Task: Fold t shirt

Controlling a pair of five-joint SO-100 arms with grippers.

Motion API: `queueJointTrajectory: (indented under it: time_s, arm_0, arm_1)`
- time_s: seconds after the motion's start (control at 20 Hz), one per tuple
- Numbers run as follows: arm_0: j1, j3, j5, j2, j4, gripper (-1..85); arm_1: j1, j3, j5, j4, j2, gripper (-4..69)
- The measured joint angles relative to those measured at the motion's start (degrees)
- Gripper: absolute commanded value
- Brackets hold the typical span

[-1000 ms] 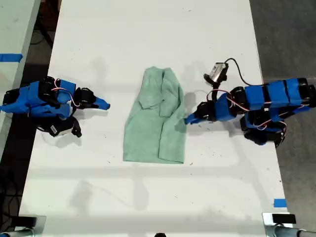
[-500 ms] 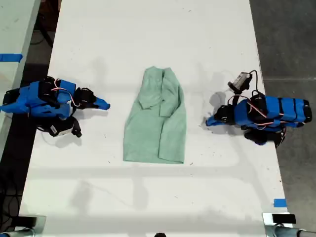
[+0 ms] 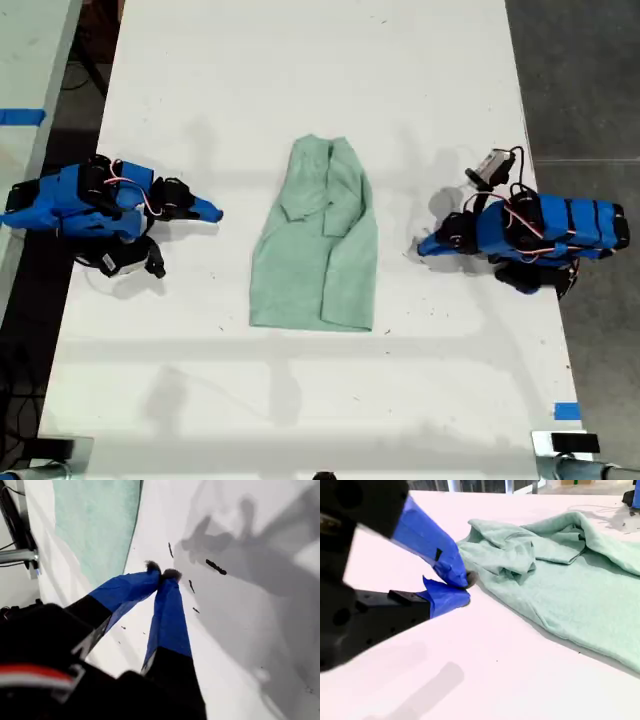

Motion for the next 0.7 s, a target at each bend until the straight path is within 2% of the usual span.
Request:
queueJointTrajectory:
  time_s: [0.7]
  arm_0:
    - [0.0,0.0,0.0,0.0,0.0,-0.1]
  arm_1:
    - [-0.3,0.0,1.0,0.0,0.0,1.9]
